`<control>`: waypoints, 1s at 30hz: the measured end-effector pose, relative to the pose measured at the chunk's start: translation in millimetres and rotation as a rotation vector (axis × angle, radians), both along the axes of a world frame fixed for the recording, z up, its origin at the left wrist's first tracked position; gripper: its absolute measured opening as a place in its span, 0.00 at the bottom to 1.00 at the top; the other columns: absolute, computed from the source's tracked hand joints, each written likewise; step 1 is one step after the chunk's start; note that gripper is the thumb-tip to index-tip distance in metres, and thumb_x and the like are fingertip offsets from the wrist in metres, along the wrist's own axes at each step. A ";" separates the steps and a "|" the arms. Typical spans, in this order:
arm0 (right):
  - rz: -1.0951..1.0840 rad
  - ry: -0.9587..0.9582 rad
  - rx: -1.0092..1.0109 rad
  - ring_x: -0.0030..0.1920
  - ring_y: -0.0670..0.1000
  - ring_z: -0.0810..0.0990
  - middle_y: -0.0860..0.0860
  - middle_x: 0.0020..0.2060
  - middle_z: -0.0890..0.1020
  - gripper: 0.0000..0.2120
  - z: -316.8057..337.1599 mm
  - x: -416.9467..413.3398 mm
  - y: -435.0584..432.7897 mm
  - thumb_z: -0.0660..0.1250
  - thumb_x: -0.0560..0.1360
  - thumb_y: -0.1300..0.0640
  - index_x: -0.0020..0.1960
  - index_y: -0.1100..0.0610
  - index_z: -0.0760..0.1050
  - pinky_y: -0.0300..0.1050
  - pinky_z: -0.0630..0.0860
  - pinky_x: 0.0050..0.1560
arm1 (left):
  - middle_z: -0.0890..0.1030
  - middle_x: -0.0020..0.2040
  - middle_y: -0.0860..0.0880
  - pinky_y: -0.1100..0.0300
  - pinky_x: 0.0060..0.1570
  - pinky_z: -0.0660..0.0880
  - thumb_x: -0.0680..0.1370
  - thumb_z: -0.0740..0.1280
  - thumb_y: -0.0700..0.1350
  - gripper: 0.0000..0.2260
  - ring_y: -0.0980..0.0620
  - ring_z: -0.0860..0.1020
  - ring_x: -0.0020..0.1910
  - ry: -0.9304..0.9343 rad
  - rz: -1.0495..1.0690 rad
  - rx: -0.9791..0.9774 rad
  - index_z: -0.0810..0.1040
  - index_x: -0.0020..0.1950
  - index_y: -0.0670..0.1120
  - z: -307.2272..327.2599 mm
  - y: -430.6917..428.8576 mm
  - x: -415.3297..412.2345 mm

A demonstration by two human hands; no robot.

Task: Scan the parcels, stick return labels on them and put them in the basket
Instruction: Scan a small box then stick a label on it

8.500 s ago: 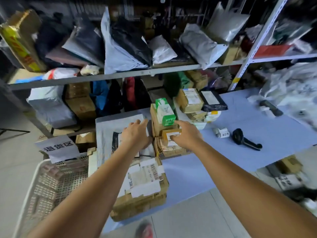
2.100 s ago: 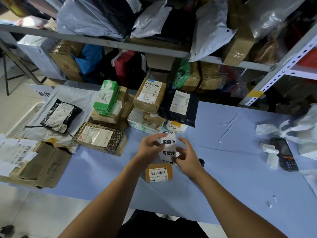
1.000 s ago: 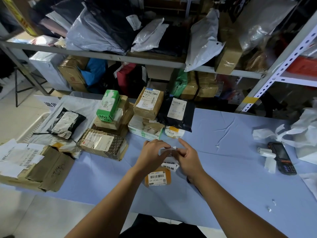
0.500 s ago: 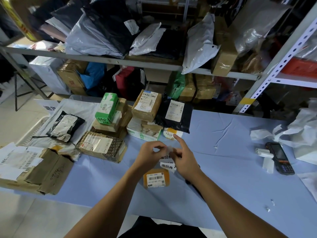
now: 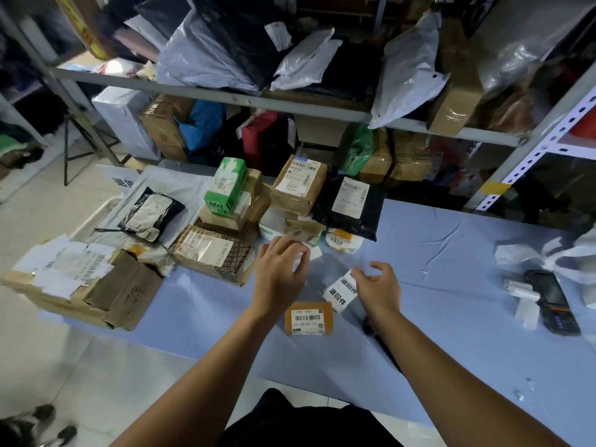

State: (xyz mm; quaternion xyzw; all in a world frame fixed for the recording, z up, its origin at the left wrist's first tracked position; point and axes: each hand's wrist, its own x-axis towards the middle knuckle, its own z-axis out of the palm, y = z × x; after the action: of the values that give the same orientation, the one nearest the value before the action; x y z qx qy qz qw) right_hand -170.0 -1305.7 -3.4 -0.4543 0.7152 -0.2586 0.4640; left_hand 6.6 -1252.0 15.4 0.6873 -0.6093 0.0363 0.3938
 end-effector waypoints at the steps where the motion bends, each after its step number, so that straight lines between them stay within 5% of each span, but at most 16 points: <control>1: 0.002 -0.230 0.117 0.41 0.51 0.84 0.55 0.43 0.85 0.18 6.1 8.7 0.6 0.70 0.77 0.48 0.62 0.54 0.73 0.45 0.79 0.38 | 0.81 0.44 0.50 0.54 0.44 0.68 0.75 0.71 0.40 0.02 0.51 0.76 0.46 -0.053 -0.040 -0.032 0.81 0.42 0.45 -2.4 2.6 -1.8; 4: 0.013 -0.665 0.319 0.36 0.52 0.86 0.58 0.40 0.87 0.15 22.7 29.3 4.1 0.72 0.76 0.50 0.58 0.56 0.75 0.41 0.80 0.33 | 0.80 0.44 0.48 0.53 0.42 0.69 0.77 0.69 0.40 0.05 0.47 0.78 0.44 -0.179 -0.168 -0.069 0.80 0.41 0.43 -10.9 11.2 -5.4; 8: -0.008 -0.587 0.257 0.37 0.51 0.87 0.60 0.46 0.85 0.22 20.7 35.1 8.2 0.78 0.70 0.64 0.61 0.54 0.76 0.40 0.80 0.34 | 0.81 0.48 0.46 0.54 0.41 0.69 0.76 0.70 0.39 0.02 0.45 0.79 0.46 -0.282 -0.257 -0.083 0.81 0.44 0.43 -19.6 26.0 -3.9; 11: 0.044 -0.494 0.209 0.38 0.51 0.87 0.59 0.48 0.83 0.23 14.0 28.5 13.8 0.77 0.69 0.67 0.60 0.52 0.75 0.39 0.80 0.34 | 0.80 0.55 0.46 0.54 0.46 0.70 0.75 0.71 0.50 0.10 0.47 0.78 0.55 -0.171 -0.266 0.038 0.82 0.52 0.46 -25.3 37.1 2.1; 13: 0.086 -0.461 0.175 0.43 0.52 0.87 0.58 0.45 0.84 0.22 10.0 22.9 19.1 0.76 0.71 0.67 0.60 0.53 0.75 0.40 0.82 0.37 | 0.78 0.59 0.48 0.58 0.50 0.72 0.69 0.76 0.57 0.22 0.52 0.77 0.57 0.130 -0.229 0.237 0.80 0.59 0.49 -27.3 43.5 4.6; 15: 0.120 -0.440 0.145 0.42 0.51 0.87 0.57 0.44 0.85 0.20 6.8 16.7 25.3 0.75 0.71 0.67 0.59 0.53 0.75 0.40 0.82 0.39 | 0.79 0.58 0.51 0.65 0.47 0.75 0.64 0.80 0.57 0.31 0.56 0.79 0.54 0.694 -0.193 0.435 0.76 0.64 0.52 -24.7 48.0 3.0; 17: 0.149 -0.427 0.131 0.41 0.50 0.87 0.56 0.44 0.85 0.19 3.1 11.1 32.7 0.75 0.72 0.67 0.58 0.53 0.76 0.40 0.82 0.39 | 0.84 0.52 0.44 0.61 0.39 0.78 0.67 0.80 0.50 0.28 0.52 0.84 0.47 1.175 -0.130 0.509 0.75 0.64 0.49 -27.1 47.9 3.5; 18: 0.162 -0.425 0.128 0.42 0.51 0.87 0.55 0.45 0.85 0.18 0.7 8.9 36.3 0.75 0.72 0.67 0.58 0.54 0.76 0.41 0.82 0.40 | 0.85 0.48 0.41 0.59 0.36 0.78 0.70 0.78 0.44 0.23 0.50 0.84 0.42 1.273 -0.094 0.520 0.76 0.63 0.46 -30.7 47.7 4.6; 22: 0.165 -0.363 0.124 0.43 0.53 0.87 0.55 0.45 0.86 0.14 -10.8 5.8 50.4 0.75 0.72 0.67 0.54 0.57 0.77 0.43 0.83 0.43 | 0.84 0.36 0.43 0.60 0.31 0.77 0.71 0.74 0.32 0.10 0.52 0.82 0.31 1.224 0.000 0.523 0.81 0.49 0.43 -44.2 52.1 1.1; 26: 0.105 -0.190 0.074 0.38 0.47 0.83 0.48 0.38 0.84 0.12 -24.4 5.1 60.9 0.77 0.71 0.65 0.44 0.52 0.77 0.45 0.81 0.45 | 0.81 0.29 0.54 0.66 0.30 0.73 0.71 0.74 0.33 0.11 0.58 0.79 0.29 1.080 0.027 0.556 0.82 0.41 0.49 -58.9 53.7 -15.4; 30: 0.084 -0.073 0.034 0.42 0.46 0.83 0.44 0.38 0.84 0.12 -35.8 0.5 62.4 0.77 0.71 0.61 0.44 0.49 0.76 0.47 0.79 0.46 | 0.83 0.33 0.53 0.60 0.36 0.78 0.70 0.73 0.34 0.10 0.56 0.82 0.34 0.985 0.048 0.569 0.83 0.41 0.50 -70.9 51.6 -28.6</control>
State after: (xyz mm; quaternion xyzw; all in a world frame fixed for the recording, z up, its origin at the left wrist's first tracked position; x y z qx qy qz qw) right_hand -169.5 -1243.3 -39.2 -0.4661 0.6824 -0.2431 0.5080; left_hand -21.9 -1200.4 -55.5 0.7159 -0.3237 -0.4450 0.4298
